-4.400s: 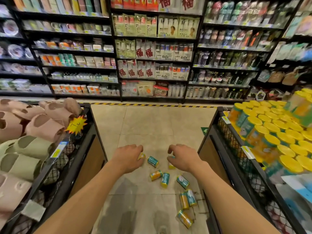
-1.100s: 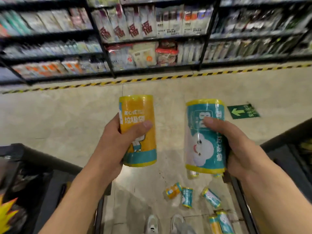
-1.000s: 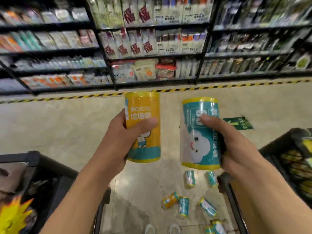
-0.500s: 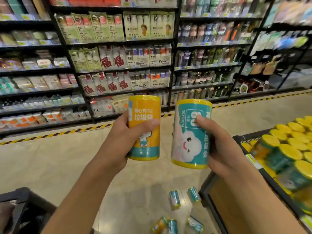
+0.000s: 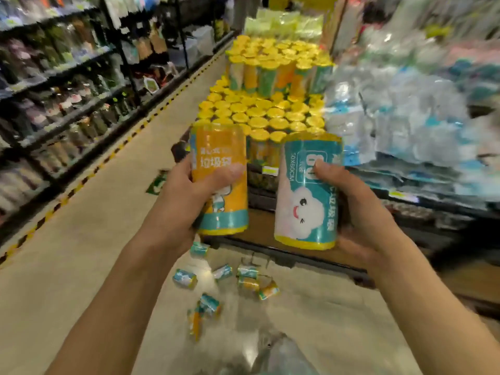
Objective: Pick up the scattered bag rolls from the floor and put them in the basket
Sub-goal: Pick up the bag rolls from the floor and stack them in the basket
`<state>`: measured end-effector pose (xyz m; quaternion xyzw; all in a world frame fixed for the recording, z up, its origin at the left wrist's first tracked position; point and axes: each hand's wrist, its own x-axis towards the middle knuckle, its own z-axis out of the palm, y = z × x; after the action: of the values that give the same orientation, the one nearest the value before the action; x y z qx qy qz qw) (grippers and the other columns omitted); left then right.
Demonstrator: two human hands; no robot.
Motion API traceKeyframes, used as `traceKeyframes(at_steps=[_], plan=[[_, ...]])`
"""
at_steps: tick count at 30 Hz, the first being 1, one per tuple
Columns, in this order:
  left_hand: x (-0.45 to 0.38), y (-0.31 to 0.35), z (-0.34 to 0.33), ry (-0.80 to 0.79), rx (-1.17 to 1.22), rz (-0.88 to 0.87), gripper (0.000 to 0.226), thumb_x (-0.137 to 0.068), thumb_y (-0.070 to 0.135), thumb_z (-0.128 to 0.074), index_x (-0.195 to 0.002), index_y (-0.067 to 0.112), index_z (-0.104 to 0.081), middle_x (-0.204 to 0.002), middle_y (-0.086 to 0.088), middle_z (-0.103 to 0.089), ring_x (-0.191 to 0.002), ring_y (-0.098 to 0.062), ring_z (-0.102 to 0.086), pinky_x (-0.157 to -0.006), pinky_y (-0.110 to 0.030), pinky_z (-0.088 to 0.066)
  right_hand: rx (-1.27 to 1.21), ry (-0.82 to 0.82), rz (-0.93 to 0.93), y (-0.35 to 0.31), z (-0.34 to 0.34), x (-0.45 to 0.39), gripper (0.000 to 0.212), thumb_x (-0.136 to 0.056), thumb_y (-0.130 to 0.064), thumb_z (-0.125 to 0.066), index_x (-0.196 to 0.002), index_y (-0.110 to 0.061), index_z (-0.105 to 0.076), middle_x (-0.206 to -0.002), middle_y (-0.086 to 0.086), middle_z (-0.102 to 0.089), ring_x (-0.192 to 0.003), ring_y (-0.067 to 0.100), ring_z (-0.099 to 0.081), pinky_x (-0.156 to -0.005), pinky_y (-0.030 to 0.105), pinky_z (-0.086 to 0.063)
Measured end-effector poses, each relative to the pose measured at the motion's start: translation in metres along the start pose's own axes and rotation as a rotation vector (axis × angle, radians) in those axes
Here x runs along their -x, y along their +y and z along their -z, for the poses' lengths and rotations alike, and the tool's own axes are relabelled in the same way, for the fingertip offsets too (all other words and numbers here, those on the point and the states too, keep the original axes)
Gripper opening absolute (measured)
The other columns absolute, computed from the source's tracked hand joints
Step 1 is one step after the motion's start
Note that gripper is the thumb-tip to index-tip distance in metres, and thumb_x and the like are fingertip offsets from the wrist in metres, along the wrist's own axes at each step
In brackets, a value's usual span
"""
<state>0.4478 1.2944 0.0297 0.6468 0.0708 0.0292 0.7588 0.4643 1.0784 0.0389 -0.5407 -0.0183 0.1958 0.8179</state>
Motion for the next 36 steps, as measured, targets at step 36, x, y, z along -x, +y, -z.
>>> traceKeyframes(at_steps=[36], plan=[[0.194, -0.184, -0.871, -1.535, -0.201, 0.35, 0.058, -0.057, 0.037, -0.08, -0.11, 0.019, -0.066, -0.094, -0.002, -0.078, -0.079, -0.019, -0.076, -0.068, -0.039, -0.06, -0.143, 1.561, 0.465, -0.117, 0.583, 0.51, 0.055, -0.074, -0.027, -0.075, -0.123, -0.009, -0.06, -0.105, 0.01, -0.077, -0.089, 0.027, -0.076, -0.07, 0.033, -0.06]])
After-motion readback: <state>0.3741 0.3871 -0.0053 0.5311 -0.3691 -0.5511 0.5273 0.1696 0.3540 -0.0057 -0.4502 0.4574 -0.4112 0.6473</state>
